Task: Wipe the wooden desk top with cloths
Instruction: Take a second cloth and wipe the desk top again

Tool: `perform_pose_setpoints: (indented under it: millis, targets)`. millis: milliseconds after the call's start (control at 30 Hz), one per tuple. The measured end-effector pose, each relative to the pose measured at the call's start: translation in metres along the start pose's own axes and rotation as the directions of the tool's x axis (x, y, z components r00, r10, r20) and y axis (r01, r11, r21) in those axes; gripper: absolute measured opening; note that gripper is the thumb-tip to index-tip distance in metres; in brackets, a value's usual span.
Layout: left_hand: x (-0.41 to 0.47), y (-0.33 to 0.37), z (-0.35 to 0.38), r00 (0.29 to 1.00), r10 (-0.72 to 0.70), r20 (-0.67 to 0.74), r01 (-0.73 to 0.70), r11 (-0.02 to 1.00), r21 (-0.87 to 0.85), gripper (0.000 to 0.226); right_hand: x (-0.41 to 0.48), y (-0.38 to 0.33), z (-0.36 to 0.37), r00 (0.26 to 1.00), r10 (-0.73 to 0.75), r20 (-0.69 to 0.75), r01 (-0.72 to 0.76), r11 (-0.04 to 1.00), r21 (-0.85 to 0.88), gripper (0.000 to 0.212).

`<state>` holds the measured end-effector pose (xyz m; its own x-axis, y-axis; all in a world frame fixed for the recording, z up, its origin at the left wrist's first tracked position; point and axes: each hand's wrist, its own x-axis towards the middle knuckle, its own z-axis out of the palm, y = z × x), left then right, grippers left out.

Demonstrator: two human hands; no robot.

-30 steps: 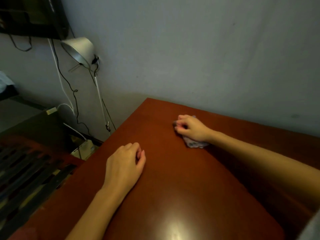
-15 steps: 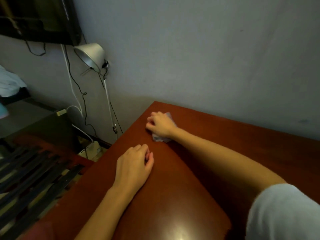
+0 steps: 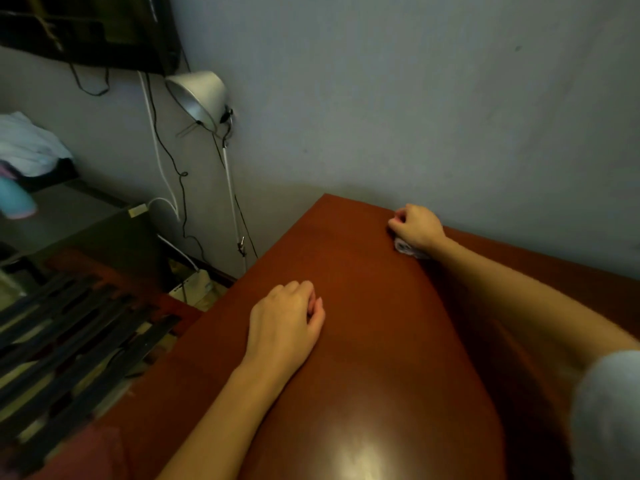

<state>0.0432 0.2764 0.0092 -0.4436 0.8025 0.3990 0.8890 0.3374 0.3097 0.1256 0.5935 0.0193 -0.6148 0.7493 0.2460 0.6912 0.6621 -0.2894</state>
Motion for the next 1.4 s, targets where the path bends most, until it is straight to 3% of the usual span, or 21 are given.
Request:
perform_pose_setpoints:
  millis: [67, 133, 267, 367, 433, 533, 667, 800, 867, 933, 1033, 1200, 1267, 1400]
  targets:
    - [-0.001, 0.000, 0.000, 1.000, 0.000, 0.003, 0.000, 1.000, -0.004, 0.020, 0.007, -0.019, 0.005, 0.997, 0.075, -0.026, -0.077, 0.994, -0.077, 0.028]
    - [-0.001, 0.000, -0.001, 1.000, 0.003, 0.001, -0.003, 1.000, -0.009, 0.020, 0.005, -0.040, 0.009, 0.998, 0.059, -0.027, -0.062, 0.988, -0.141, 0.025]
    - [0.000, -0.002, 0.001, 1.000, 0.002, -0.002, -0.002, 1.000, 0.001, 0.020, -0.042, -0.083, 0.011, 0.965, -0.253, 0.067, 0.259, 0.960, -0.105, 0.031]
    - [0.000, -0.003, 0.002, 1.000, 0.003, -0.004, -0.003, 1.000, 0.013, 0.020, -0.099, -0.084, -0.001, 0.838, -0.528, 0.136, 0.522, 0.849, 0.077, 0.027]
    - [0.000, -0.004, 0.002, 1.000, 0.009, -0.012, -0.009, 1.000, 0.010, 0.021, -0.121, -0.061, -0.011, 0.785, -0.602, 0.146, 0.580, 0.797, 0.168, 0.026]
    - [0.000, -0.003, 0.003, 1.000, 0.015, -0.017, -0.015, 1.000, 0.017, 0.021, -0.115, -0.015, -0.026, 0.854, -0.510, 0.104, 0.484, 0.852, 0.200, 0.026]
    - [0.000, -0.003, 0.003, 0.999, 0.019, -0.027, -0.018, 0.999, 0.026, 0.022, -0.065, 0.024, -0.024, 0.982, -0.188, 0.021, 0.185, 0.978, 0.096, 0.032]
    - [0.001, -0.003, 0.004, 1.000, 0.014, -0.017, -0.013, 1.000, 0.026, 0.022, -0.023, 0.005, -0.011, 0.997, 0.078, -0.008, -0.079, 0.997, -0.028, 0.034]
    - [0.000, -0.004, 0.003, 1.000, 0.013, -0.013, -0.013, 0.999, 0.031, 0.022, -0.018, -0.017, -0.006, 0.991, 0.131, -0.019, -0.132, 0.985, -0.110, 0.026]
    - [-0.001, -0.004, 0.002, 1.000, 0.015, -0.010, -0.014, 1.000, 0.027, 0.022, -0.026, -0.043, -0.003, 0.998, 0.064, -0.009, -0.065, 0.987, -0.149, 0.027]
    - [-0.001, -0.003, 0.000, 1.000, 0.005, -0.007, -0.004, 0.999, 0.036, 0.022, -0.062, -0.078, -0.002, 0.986, -0.159, 0.058, 0.166, 0.974, -0.154, 0.027]
    - [-0.001, 0.002, 0.000, 1.000, -0.026, -0.004, 0.026, 0.995, 0.092, 0.025, -0.136, -0.065, -0.015, 0.858, -0.496, 0.133, 0.492, 0.868, 0.069, 0.025]
    - [0.002, 0.007, 0.001, 1.000, -0.028, 0.013, 0.027, 0.996, 0.091, 0.025, -0.148, -0.038, -0.024, 0.852, -0.508, 0.127, 0.498, 0.861, 0.101, 0.025]
    - [0.012, 0.032, 0.012, 0.999, -0.005, 0.038, 0.004, 0.999, 0.034, 0.024, -0.140, 0.023, -0.040, 0.939, -0.339, 0.063, 0.330, 0.936, 0.127, 0.030]
